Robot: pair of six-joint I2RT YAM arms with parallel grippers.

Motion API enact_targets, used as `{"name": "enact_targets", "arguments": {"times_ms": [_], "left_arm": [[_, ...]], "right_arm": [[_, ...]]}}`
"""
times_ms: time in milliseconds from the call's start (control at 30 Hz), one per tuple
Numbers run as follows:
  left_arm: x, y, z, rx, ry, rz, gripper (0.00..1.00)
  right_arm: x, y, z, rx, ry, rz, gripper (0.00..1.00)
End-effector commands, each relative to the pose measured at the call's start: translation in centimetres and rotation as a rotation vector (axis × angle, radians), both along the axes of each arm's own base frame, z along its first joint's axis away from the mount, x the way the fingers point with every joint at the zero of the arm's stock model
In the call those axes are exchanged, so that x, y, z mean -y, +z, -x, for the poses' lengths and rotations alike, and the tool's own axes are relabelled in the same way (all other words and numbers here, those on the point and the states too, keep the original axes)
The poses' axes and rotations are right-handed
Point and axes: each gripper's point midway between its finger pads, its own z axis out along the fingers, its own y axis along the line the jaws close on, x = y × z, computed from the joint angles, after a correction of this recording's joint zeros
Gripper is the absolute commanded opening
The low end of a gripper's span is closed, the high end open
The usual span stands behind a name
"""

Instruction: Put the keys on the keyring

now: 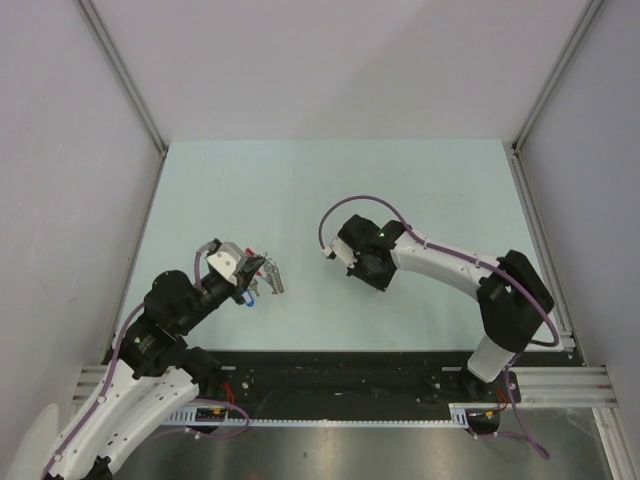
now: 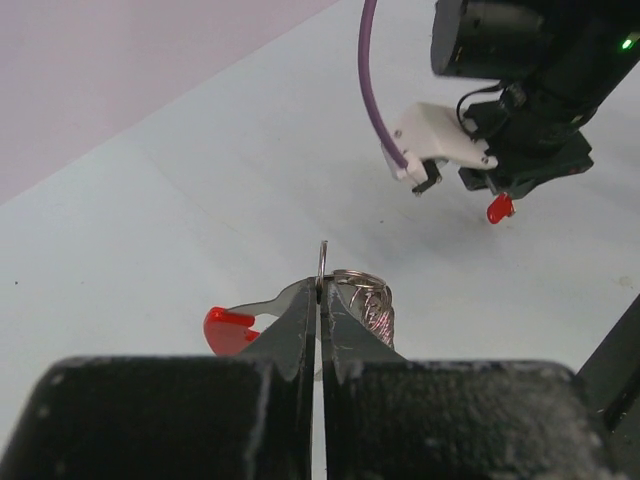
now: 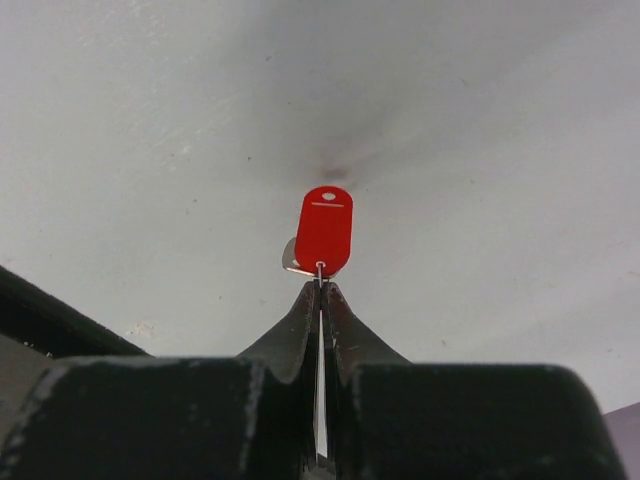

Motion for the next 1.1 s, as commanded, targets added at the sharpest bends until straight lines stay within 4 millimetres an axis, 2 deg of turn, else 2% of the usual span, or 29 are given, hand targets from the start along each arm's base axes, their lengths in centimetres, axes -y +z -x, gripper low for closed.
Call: {"name": "enact_targets", "arguments": {"times_ms": [0, 300, 433, 633, 733, 900, 967, 1000, 1067], "left_arm": [[-0.5, 1.5, -0.3, 0.032, 0.034, 0.047, 0.00], [-0.8, 1.7, -0.4, 0.042, 0.041, 0.064, 0.00], [-0.8, 1.5, -0.6, 0.034, 0.040, 0.059, 0.00], [-0.8, 1.4, -0.7, 0.030, 0.035, 0.055, 0.00], [-0.7, 1.3, -0.8, 0.027, 0.035, 0.052, 0.00], [-0.8, 1.2, -0.8, 0.024, 0.037, 0.051, 0.00], [-0.8, 1.2, -0.8, 0.025, 0.036, 0.051, 0.00], [-0.8, 1.1, -0.8, 0.023, 0.037, 0.050, 0.01], [-0.7, 1.1, -0.9, 0.022, 0.035, 0.048, 0.00]], "right_arm": [[-1.4, -1.7, -1.2, 0.008, 0.022, 0.028, 0.00], [-4.4, -2.9, -3.0, 0.052, 0.099, 0.043, 0.00], [-5.5, -4.3, -3.3, 0.036, 0.121, 0.057, 0.00], [-7.4, -4.8, -3.6, 0.039, 0.159, 0.040, 0.06], [-8.4, -4.2, -3.9, 0.052, 0.165, 0.011, 0.15], [-9.4, -1.7, -4.1, 0.071, 0.151, -0.093, 0.34], [-9.4, -1.0, -4.0, 0.047, 0.138, -0.151, 0.35], [-9.6, -0.1, -3.9, 0.048, 0.134, -0.196, 0.36], [-9.0, -0.2, -3.9, 0.038, 0.105, -0.247, 0.36]]}}
